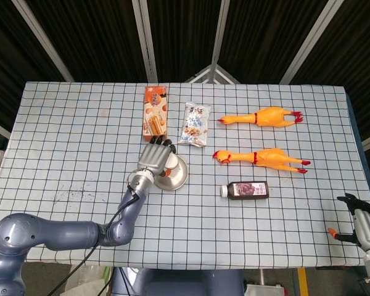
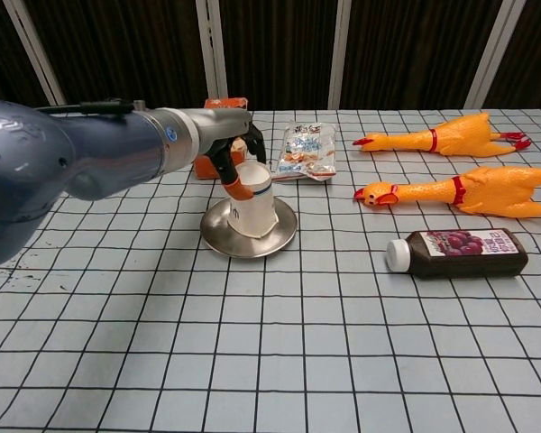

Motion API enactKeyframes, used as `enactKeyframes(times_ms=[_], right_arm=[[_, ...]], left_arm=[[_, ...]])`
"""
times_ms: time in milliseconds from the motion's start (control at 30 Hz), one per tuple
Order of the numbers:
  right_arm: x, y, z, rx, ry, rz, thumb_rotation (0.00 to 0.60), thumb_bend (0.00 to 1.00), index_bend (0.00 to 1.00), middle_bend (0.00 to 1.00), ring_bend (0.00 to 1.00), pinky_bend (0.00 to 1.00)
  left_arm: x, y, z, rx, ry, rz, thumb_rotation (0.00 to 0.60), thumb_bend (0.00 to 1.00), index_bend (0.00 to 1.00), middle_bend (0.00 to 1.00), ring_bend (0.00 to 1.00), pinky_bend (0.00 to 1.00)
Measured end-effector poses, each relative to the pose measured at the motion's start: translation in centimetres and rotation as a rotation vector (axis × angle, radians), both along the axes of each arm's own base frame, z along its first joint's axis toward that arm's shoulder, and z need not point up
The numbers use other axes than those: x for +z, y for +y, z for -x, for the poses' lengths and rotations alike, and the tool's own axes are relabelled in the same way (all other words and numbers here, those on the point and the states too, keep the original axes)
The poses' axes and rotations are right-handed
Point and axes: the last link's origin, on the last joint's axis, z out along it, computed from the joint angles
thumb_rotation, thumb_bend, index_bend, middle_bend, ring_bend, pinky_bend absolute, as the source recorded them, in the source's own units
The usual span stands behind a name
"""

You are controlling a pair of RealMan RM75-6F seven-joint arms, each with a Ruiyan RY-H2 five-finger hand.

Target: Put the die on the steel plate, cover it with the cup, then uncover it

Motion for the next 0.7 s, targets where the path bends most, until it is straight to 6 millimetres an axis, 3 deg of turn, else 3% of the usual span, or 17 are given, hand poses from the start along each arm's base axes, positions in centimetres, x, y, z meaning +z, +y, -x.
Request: enactKeyframes(times_ms=[133,400,700], right_arm=[[0.02,0.01,0.04,-0.001,0.001,-0.001,0.600,0.23,0.20,0.10,0.10,0.00],[0.07,0.03,-0.08,0.001,-0.002,0.000,0.600,0.23,0.20,0.10,0.10,0.00],[0.02,0.08,-0.12,0.000,-0.004,-0.003,0.600,0.23,0.20,0.10,0.10,0.00]], left_arm=[[-0.11,-0.02,-0.15,-0.012,-0.005,-0.009,0.600,0.49,0.32,0.28,0.02,0.01],[-0.19,-0.26,-0.35,-0.039,-0.033,-0.024,0.600,0.50,0.40,0.39,0.07,0.01],[-0.03,-0.17,-0.08,-0.039,-0.033,-0.040,0.600,0.50,0.44,0.41,0.10,0.01]])
